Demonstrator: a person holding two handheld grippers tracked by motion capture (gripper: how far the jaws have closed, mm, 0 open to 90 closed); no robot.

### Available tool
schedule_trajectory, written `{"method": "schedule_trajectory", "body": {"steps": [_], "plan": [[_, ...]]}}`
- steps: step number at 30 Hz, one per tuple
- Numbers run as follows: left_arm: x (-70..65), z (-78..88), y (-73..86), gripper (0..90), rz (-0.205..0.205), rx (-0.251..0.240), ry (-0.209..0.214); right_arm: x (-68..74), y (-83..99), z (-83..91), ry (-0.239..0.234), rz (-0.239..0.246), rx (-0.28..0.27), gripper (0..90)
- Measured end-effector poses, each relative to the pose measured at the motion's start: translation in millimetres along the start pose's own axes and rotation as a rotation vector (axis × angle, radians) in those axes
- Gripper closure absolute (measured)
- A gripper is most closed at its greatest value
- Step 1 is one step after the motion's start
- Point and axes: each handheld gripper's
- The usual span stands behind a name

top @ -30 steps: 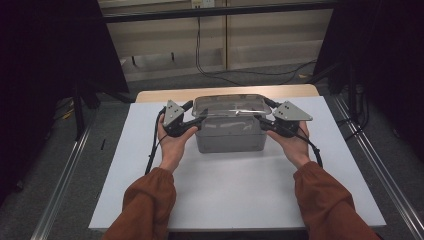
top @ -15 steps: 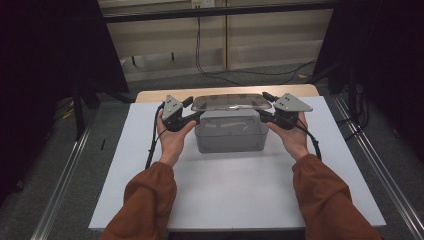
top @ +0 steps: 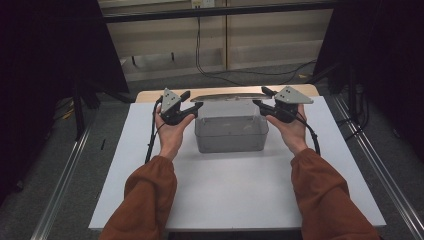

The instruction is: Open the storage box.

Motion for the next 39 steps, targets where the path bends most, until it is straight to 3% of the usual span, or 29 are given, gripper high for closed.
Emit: {"method": "schedule_trajectory", "body": {"steps": [4,7,11,17,31,35,39], "plan": [[0.4,-4.0,-0.7,46.8,-0.030,0.007,0.011,-2.9,0.9,-0.1,-0.001,-0.020,-0.004,51.8],[0.6,-8.0,-1.0,54.0,-0.020,0.007,0.023,-4.7,-0.6,-1.7,0.000,-0.032,-0.004,52.0],[2.7,-12.2,-1.7,57.3,-0.015,0.002,0.021,-7.6,-3.8,-5.2,0.007,-0.035,-0.009,52.1],[9.4,-18.5,-0.9,60.6,-0.022,-0.001,0.023,-13.6,-1.1,-9.6,0.021,-0.055,-0.034,54.3],[20.1,-28.5,3.9,65.6,-0.031,0.007,0.020,-24.4,11.7,-17.0,0.035,-0.070,-0.013,63.6],[22.0,-30.2,6.6,67.6,-0.003,0.003,0.016,-27.5,10.6,-21.6,0.034,-0.068,0.006,58.7],[22.3,-30.7,6.9,67.9,-0.007,0.013,0.011,-27.5,7.8,-27.8,0.029,-0.056,0.020,54.6]]}}
Point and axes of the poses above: each handheld gripper's, and its own axes: z roughly backward along the jaws, y roughly out of its underside, x roughly to its left, and after that the axes turned 2 degrees about -x, right-handed
